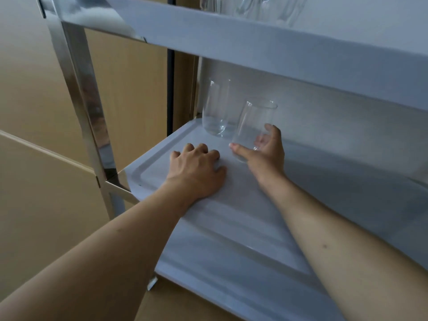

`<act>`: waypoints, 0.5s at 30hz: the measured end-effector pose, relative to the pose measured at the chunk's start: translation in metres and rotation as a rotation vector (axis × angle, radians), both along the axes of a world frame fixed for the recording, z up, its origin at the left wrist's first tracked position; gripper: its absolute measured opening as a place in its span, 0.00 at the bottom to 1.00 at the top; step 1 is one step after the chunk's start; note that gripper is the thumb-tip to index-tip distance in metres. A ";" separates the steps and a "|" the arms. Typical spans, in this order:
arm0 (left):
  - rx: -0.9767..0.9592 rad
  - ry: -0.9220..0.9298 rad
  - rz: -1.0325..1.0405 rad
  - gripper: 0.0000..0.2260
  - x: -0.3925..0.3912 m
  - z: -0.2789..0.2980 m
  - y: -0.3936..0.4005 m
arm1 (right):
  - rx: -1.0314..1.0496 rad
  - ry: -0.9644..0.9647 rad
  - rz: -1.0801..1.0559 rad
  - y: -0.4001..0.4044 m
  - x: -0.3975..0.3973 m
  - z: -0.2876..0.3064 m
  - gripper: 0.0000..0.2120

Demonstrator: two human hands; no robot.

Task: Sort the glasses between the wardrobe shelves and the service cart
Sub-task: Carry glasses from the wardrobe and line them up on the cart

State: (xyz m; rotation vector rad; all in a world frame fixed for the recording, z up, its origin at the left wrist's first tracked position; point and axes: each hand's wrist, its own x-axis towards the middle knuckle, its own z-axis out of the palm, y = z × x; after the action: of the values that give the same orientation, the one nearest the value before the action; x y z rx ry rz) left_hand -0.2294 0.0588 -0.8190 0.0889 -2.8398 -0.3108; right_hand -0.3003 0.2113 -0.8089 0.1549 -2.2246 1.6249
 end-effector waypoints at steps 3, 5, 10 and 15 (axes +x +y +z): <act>0.002 0.026 -0.002 0.21 -0.001 -0.001 0.001 | -0.014 -0.021 -0.051 -0.006 -0.020 0.001 0.45; -0.005 0.040 -0.011 0.22 -0.001 -0.002 0.001 | -0.008 -0.032 -0.064 -0.010 -0.033 0.002 0.44; -0.010 0.064 -0.014 0.21 0.000 -0.004 0.001 | 0.067 -0.074 -0.093 -0.019 -0.061 0.007 0.44; -0.002 0.076 -0.018 0.20 0.000 -0.007 0.002 | 0.088 -0.095 -0.160 -0.031 -0.078 0.011 0.46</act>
State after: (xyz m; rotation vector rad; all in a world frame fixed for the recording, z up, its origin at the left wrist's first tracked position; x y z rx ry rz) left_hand -0.2290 0.0610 -0.8256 0.0497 -2.7666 -0.3086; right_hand -0.3779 0.1805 -0.7982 -0.0772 -2.3149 1.4790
